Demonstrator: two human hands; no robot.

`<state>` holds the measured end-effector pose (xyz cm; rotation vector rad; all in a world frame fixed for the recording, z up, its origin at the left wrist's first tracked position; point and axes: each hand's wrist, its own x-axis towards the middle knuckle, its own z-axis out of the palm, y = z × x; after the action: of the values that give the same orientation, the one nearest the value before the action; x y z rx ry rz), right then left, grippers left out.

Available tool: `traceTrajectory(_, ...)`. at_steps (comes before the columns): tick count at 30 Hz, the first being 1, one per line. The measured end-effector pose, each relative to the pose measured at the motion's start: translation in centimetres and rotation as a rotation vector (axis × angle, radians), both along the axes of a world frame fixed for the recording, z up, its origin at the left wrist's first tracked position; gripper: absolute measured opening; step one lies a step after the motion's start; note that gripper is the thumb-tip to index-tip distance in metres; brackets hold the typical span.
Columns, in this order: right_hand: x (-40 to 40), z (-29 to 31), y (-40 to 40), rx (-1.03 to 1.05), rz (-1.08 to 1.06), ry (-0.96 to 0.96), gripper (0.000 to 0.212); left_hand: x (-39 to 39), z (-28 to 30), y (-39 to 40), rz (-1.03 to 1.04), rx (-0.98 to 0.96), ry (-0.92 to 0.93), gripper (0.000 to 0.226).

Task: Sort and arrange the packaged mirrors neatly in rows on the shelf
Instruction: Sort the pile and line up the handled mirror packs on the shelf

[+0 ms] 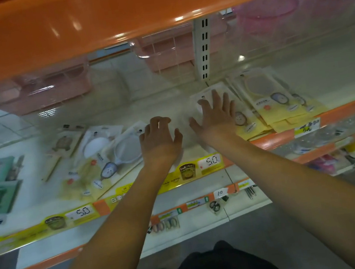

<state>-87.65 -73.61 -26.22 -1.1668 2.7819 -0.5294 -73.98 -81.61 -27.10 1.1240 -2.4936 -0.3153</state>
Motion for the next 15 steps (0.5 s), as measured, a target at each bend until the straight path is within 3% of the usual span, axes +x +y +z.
traceTrajectory(5,5.5,0.6,-3.3,-0.166,0.098,-0.020,0.050,4.7,0.2,-2.4,0.042,-0.025,0.022,0.037)
traceTrajectory(15,15.6,0.4,-9.2,-0.107,0.193,-0.043,0.047,15.6,0.2,-8.4,0.170,0.039,-0.013,0.040)
